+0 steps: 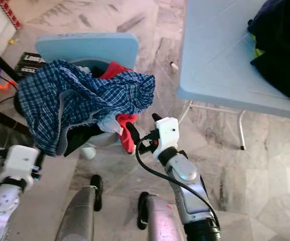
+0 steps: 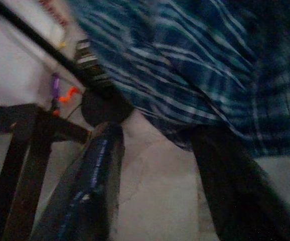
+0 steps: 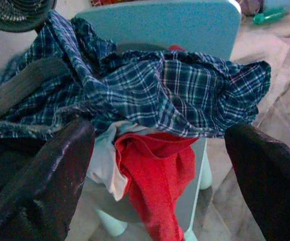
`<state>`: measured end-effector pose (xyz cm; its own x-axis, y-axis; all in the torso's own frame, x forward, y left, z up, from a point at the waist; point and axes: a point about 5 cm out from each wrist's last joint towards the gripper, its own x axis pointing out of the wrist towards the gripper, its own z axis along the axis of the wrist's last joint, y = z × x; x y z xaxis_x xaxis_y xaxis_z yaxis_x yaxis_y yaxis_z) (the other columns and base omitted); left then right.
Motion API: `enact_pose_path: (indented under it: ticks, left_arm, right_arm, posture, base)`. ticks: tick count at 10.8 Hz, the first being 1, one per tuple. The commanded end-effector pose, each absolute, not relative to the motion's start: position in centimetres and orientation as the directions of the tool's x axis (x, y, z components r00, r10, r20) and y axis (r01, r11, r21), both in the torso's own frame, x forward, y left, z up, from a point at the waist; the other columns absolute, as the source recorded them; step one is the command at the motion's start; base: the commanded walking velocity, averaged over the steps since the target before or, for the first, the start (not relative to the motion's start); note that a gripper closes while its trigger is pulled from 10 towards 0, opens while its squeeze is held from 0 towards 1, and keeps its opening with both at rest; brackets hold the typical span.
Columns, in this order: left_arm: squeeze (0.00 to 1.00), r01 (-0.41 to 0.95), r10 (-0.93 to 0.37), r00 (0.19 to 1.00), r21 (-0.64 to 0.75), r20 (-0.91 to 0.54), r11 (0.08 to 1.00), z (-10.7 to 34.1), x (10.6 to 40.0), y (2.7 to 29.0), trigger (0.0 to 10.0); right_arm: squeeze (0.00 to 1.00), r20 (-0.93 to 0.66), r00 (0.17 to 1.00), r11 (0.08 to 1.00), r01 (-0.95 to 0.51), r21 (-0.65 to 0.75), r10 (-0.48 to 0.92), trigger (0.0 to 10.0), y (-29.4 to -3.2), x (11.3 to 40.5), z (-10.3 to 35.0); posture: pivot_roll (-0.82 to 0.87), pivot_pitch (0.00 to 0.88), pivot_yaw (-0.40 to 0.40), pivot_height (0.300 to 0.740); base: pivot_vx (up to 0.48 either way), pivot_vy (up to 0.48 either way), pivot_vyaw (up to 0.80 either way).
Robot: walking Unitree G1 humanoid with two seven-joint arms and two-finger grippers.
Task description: Hang hanger
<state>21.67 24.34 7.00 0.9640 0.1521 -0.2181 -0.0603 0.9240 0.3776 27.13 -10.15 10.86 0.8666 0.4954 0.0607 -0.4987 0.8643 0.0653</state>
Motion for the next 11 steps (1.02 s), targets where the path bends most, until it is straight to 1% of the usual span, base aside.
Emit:
enact_pose_path:
  ticks: [1,2,3,4,5,6,7,8,9,10,11]
  left_arm:
    - [1.0,-0.177,0.232,0.94,0.225,-0.25,0.958,6.5,21.4,24.9,10.0]
    - [1.0,-0.222,0.263,0.941,0.201,-0.212,0.954,6.9,22.0,25.5,10.0]
    - [1.0,-0.227,0.271,0.96,0.362,-0.076,0.904,8.5,23.0,26.8,10.0]
    - [1.0,-0.167,0.189,0.982,0.418,-0.011,0.893,9.0,23.3,26.0,10.0]
    - [1.0,-0.145,0.167,0.986,0.422,-0.016,0.895,8.6,23.4,25.4,10.0]
    - [1.0,-0.092,0.103,0.995,0.477,0.004,0.874,7.8,22.9,23.9,10.0]
    - [1.0,-0.079,0.088,0.996,0.465,0.001,0.882,7.2,22.6,23.4,10.0]
    - [1.0,-0.178,0.217,0.971,0.305,-0.101,0.936,5.6,22.5,24.6,10.0]
    - [1.0,-0.327,0.352,0.913,0.146,-0.205,0.934,4.2,22.1,26.0,10.0]
    - [1.0,-0.352,0.381,0.902,0.166,-0.203,0.921,4.2,21.8,26.2,10.0]
    - [1.0,-0.362,0.391,0.895,0.163,-0.216,0.918,4.2,21.1,26.2,10.0]
  right_arm:
    - [0.0,0.043,0.876,0.873,-0.483,0.073,0.481,10.0,-10.4,27.0,10.2]
    - [0.0,0.048,0.876,0.873,-0.483,0.071,0.481,10.0,-10.4,27.2,10.2]
    - [0.0,0.056,0.876,0.874,-0.482,0.066,0.479,10.0,-10.4,27.7,10.4]
    - [0.0,0.061,0.87,0.868,-0.492,0.062,0.489,10.0,-10.2,28.2,10.4]
    - [0.0,0.063,0.864,0.863,-0.502,0.057,0.499,10.0,-9.8,28.3,10.4]
    - [0.0,0.068,0.855,0.854,-0.518,0.047,0.514,10.0,-9.7,28.1,10.6]
    - [0.0,0.061,0.849,0.849,-0.528,0.03,0.525,10.0,-9.9,28.0,10.7]
    - [0.0,0.058,0.848,0.849,-0.528,0.009,0.527,10.0,-10.4,28.1,10.8]
    - [0.0,0.061,0.869,0.87,-0.493,0.005,0.492,10.0,-11.6,28.3,10.9]
    - [0.0,0.052,0.879,0.88,-0.475,0.01,0.473,10.0,-12.1,28.3,10.7]
    - [0.0,0.039,0.873,0.873,-0.487,0.015,0.486,10.0,-11.8,28.1,10.3]
  posture:
    - [0.04,0.306,-0.029,0.74]
    - [0.05,0.299,-0.03,0.74]
    - [0.06,0.289,-0.034,0.74]
    - [0.07,0.272,-0.046,0.74]
    - [0.07,0.265,-0.054,0.74]
    - [0.04,0.248,-0.085,0.74]
    - [0.02,0.253,-0.1,0.74]
    - [0.0,0.254,-0.098,0.74]
    - [0.0,0.275,-0.096,0.74]
    - [0.01,0.289,-0.099,0.74]
    - [0.03,0.302,-0.094,0.74]
  base:
    - [0.0,0.0,0.0]
    - [0.0,0.0,0.0]
    - [0.0,0.0,0.0]
    - [0.0,0.0,0.0]
    - [0.0,0.0,0.0]
    - [0.0,0.0,0.0]
    - [0.0,0.0,0.0]
    - [0.0,0.0,0.0]
    - [0.0,0.0,0.0]
    - [0.0,0.0,0.0]
    - [0.0,0.0,0.0]
